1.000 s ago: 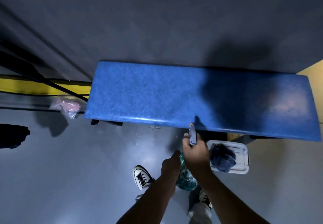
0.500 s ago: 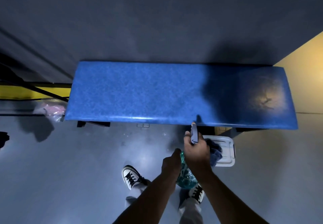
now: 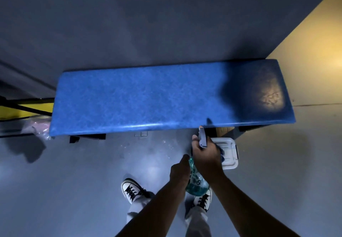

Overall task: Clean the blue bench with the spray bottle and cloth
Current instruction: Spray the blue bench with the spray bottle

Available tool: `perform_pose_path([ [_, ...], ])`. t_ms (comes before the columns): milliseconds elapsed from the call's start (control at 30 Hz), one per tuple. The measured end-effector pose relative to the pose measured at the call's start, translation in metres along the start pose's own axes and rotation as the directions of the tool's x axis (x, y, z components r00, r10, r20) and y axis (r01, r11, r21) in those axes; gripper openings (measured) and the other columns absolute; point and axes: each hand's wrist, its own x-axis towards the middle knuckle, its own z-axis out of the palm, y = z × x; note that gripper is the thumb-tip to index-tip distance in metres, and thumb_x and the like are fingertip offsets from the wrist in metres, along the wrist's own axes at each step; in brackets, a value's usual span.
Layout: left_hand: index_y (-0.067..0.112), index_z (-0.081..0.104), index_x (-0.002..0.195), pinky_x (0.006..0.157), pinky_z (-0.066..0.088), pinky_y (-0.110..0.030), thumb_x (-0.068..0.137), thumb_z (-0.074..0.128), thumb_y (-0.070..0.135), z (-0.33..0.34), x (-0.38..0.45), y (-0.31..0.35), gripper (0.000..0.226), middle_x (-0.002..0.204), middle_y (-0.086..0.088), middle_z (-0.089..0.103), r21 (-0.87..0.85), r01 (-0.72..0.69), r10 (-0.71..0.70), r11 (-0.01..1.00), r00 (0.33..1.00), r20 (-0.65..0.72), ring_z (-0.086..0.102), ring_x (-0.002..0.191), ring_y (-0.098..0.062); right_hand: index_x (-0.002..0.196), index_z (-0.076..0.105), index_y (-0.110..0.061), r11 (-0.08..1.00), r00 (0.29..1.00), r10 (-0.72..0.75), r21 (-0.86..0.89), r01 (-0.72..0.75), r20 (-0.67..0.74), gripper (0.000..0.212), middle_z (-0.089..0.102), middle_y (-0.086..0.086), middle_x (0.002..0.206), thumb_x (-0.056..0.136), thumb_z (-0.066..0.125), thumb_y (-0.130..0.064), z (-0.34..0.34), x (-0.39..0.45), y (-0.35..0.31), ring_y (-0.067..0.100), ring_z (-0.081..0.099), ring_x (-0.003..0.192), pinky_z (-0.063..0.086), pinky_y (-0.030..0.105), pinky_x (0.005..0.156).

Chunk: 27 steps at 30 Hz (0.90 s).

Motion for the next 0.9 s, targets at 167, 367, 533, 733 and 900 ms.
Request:
perform_pose_path([
  [167, 0.012, 0.069, 0.111, 0.102, 0.057, -0.046, 0.092, 0.048, 0.064, 0.038, 0.001, 0.009, 0.059, 0.107, -0.012, 0.077, 0.061, -0.030, 0.027, 0.998, 0.998, 0.055, 0.074, 0.101, -0.028, 0.094, 0.064, -0.014, 1.000, 0.999, 0.017, -0.023, -0.018, -0.039, 0.033, 0.062, 0.000, 0.065, 0.102, 0.052, -0.043, -0.030, 0.026, 0.015, 0.023, 0.063, 0.064, 0.046, 0.030, 0.062],
  [367, 0.014, 0.067, 0.120, 0.098, 0.059, -0.046, 0.054, 0.053, 0.088, 0.073, 0.013, 0.006, 0.100, 0.113, -0.012, 0.076, -0.027, -0.041, 0.043, 0.999, 0.997, 0.068, 0.074, 0.100, -0.030, 0.091, 0.061, -0.013, 0.994, 0.992, 0.105, 0.030, -0.103, -0.067, 0.035, 0.056, 0.004, 0.067, 0.102, 0.052, -0.045, -0.055, 0.041, 0.030, 0.033, 0.063, 0.073, 0.038, 0.030, 0.065],
  [533, 0.018, 0.070, 0.116, 0.095, 0.061, -0.048, 0.058, 0.054, 0.091, 0.094, 0.032, -0.008, 0.095, 0.102, -0.008, 0.081, -0.011, -0.043, 0.044, 0.999, 0.996, 0.072, 0.078, 0.093, -0.028, 0.088, 0.057, -0.020, 0.992, 0.993, 0.106, 0.077, -0.102, -0.052, 0.022, 0.053, -0.012, 0.070, 0.104, 0.054, -0.035, -0.075, 0.043, 0.041, 0.002, 0.050, 0.064, 0.036, 0.031, 0.060],
  [733, 0.024, 0.072, 0.109, 0.105, 0.055, -0.044, 0.088, 0.062, 0.060, 0.127, 0.017, 0.000, 0.043, 0.109, -0.001, 0.078, 0.030, -0.088, 0.085, 0.996, 0.993, 0.083, 0.073, 0.104, -0.023, 0.085, 0.063, -0.019, 0.988, 0.977, 0.141, 0.090, -0.128, -0.160, 0.030, 0.069, 0.007, 0.078, 0.098, 0.054, -0.044, -0.101, 0.053, 0.064, 0.028, 0.067, 0.074, 0.057, 0.044, 0.068],
  [900, 0.017, 0.067, 0.118, 0.105, 0.055, -0.048, 0.092, 0.056, 0.055, 0.155, 0.018, 0.002, 0.048, 0.116, -0.011, 0.075, 0.061, -0.080, 0.074, 0.995, 0.993, 0.095, 0.072, 0.109, -0.029, 0.079, 0.055, -0.024, 0.992, 0.970, 0.115, 0.078, -0.100, -0.216, 0.037, 0.068, 0.009, 0.083, 0.095, 0.049, -0.057, -0.117, 0.063, 0.080, 0.033, 0.067, 0.079, 0.057, 0.046, 0.071],
])
